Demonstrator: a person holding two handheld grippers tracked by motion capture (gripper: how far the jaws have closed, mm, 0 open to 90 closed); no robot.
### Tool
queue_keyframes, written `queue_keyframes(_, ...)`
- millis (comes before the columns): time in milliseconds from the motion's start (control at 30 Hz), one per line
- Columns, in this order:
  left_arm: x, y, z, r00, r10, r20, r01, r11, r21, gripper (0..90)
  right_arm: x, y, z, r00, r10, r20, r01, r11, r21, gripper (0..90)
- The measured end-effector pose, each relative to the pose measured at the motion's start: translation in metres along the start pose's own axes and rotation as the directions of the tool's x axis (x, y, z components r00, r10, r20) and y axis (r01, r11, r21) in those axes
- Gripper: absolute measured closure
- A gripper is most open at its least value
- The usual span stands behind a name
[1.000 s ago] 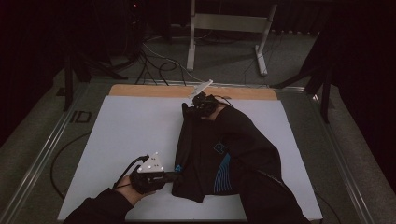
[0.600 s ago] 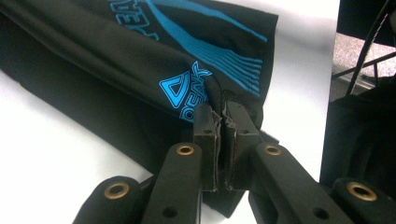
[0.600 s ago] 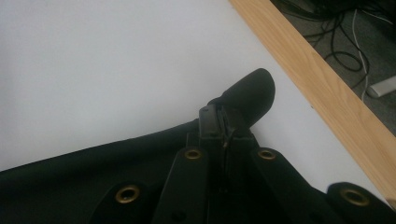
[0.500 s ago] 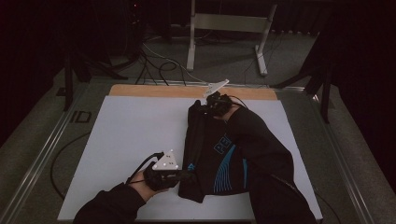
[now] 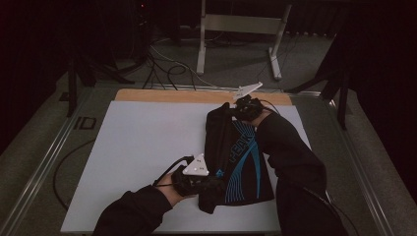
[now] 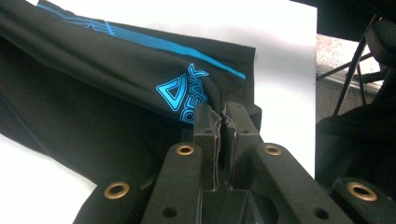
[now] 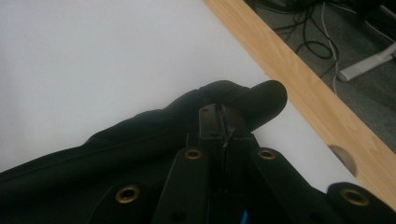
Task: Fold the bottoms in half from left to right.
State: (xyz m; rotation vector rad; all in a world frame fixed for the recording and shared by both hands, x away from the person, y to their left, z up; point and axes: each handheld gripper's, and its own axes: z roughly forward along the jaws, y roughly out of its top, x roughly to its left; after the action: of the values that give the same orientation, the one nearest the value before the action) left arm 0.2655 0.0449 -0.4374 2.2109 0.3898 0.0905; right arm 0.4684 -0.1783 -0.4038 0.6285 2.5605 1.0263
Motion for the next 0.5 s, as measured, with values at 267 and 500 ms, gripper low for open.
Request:
queue_keyframes(267, -0.001, 0.014, 0.016, 0.9998, 0.011, 0.018, -0.010, 0.9997, -0.023, 84.9, -0.012, -0.010, -0.021, 0.9991, 0.016, 0.041, -0.016, 1.000, -0.004, 89.4)
queue_keyframes(500, -0.002, 0.018, 0.032, 0.9994, 0.009, 0.033, -0.008, 0.9997, -0.023, 84.9, -0.018, -0.017, -0.029, 0.9976, 0.024, 0.065, -0.024, 1.000, 0.001, 89.5)
